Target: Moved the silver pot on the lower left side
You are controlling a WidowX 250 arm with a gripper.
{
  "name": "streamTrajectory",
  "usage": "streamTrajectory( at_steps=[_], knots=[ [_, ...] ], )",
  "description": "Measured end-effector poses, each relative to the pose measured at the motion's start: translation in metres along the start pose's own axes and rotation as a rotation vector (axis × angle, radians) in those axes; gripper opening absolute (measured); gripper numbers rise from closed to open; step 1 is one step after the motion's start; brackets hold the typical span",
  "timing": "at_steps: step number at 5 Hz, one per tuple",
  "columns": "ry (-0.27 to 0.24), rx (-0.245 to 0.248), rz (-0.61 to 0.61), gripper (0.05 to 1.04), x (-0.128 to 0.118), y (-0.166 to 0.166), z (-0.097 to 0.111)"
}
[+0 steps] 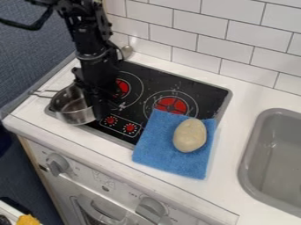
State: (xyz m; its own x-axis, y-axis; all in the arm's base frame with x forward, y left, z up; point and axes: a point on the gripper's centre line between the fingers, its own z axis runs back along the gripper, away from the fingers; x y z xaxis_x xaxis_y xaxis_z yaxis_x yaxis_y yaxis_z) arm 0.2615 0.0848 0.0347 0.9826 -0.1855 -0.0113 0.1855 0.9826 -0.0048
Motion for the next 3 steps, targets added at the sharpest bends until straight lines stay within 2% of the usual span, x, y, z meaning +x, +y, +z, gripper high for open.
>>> streamTrajectory(
  at_steps=[2, 3],
  knots=[
    [0.019, -0.006, 0.015, 0.107, -0.0059, -0.0021, -0.0043],
    [0.033, -0.013, 0.026, 0.285, -0.0058, -0.002, -0.0085]
  ],
)
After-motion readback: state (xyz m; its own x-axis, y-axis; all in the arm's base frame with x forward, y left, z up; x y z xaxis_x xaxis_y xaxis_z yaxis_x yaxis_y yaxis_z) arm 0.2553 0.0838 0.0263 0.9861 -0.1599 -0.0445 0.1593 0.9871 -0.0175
